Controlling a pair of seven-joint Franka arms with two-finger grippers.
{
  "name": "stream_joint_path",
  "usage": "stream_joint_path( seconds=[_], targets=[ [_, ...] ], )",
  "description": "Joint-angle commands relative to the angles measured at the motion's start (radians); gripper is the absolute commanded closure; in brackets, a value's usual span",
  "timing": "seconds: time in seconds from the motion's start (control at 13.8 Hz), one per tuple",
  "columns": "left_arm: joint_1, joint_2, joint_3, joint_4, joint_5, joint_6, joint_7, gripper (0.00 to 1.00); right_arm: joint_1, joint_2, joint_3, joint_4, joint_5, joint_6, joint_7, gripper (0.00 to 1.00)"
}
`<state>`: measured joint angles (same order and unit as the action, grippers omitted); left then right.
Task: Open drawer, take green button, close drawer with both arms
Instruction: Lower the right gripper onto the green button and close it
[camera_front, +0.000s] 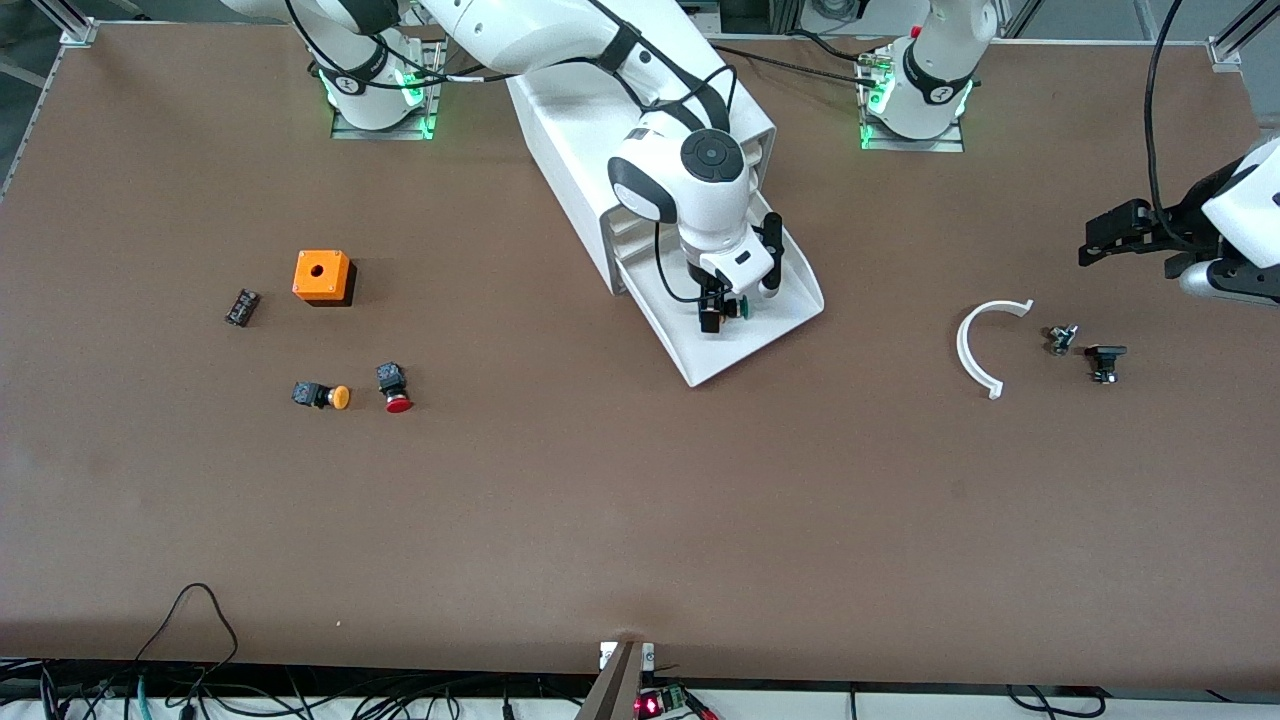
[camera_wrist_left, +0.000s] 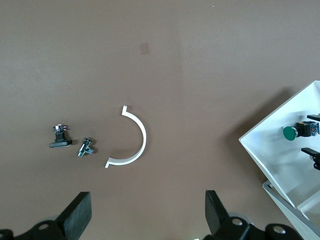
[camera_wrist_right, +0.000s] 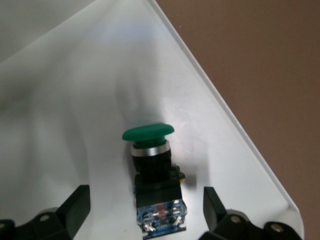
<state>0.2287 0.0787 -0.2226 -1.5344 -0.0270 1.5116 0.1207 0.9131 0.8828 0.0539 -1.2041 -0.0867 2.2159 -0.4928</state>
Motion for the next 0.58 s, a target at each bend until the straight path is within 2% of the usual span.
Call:
stream_joint_path(
  seconds=[0.0,0.29,0.51],
  targets=[
    [-0.006,0.018,0.000,0.031,0.029,-0.021,-0.015,0.00,0.003,0.036,0.006,0.028,-0.039,-0.004,0.000,0.07],
    [-0.005,0.018,0.002,0.031,0.029,-0.021,-0.015,0.00,0.004,0.045,0.006,0.028,-0.042,0.005,0.008,0.23],
    [0.000,0.026,0.003,0.033,0.029,-0.021,-0.013,0.00,0.010,0.039,0.003,0.029,-0.044,0.007,0.008,0.48]
  ],
)
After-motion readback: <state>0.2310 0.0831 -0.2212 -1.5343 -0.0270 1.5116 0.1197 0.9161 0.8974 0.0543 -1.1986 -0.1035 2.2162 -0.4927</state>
